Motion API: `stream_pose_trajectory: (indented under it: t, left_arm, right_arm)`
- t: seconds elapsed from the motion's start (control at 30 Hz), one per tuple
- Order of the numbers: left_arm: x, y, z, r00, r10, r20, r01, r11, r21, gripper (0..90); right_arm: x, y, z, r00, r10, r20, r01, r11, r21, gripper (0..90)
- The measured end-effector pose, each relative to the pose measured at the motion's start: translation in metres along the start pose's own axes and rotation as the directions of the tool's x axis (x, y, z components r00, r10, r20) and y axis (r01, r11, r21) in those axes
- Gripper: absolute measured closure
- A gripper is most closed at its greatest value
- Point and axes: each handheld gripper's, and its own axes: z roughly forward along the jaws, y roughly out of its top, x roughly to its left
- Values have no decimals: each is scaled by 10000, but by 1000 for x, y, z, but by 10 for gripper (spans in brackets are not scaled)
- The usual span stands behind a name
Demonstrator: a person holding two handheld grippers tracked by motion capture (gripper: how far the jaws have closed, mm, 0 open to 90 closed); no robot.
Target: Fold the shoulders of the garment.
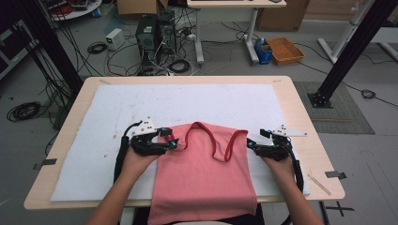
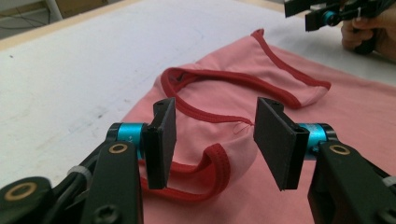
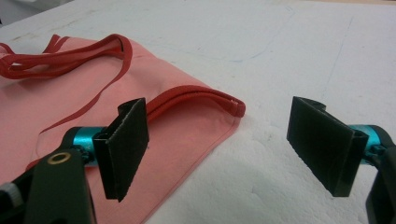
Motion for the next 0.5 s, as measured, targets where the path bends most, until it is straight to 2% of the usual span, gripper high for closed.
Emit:
stream_pose_trajectory:
  t: [0.07,0.13,0.2,0.27,0.37,0.5]
  left_arm:
    - [-1,-4,8,9999,52,112,-56,9992,389,500]
    - [-2,-9,14,9989,273,391,-307,9957,879,535]
    - [-5,-13,19,9963,422,755,-516,9906,1266,598]
    - [-7,-14,18,9937,623,936,-767,9842,1596,671]
    - [-8,-18,13,9932,575,1009,-725,9856,1526,710]
    - [-7,-25,9,9920,575,1122,-792,9765,2005,780]
  right_arm:
    - [0,0,0,10000,-38,24,38,10000,7,208]
    - [0,0,0,10000,-43,28,43,10000,5,208]
    - [0,0,0,10000,-1,7,1,10000,-15,208]
    - [0,0,0,10000,11,23,-11,10000,0,208]
    - [0,0,0,10000,21,22,-21,10000,-15,208]
    - [0,0,0,10000,42,6,-42,10000,24,208]
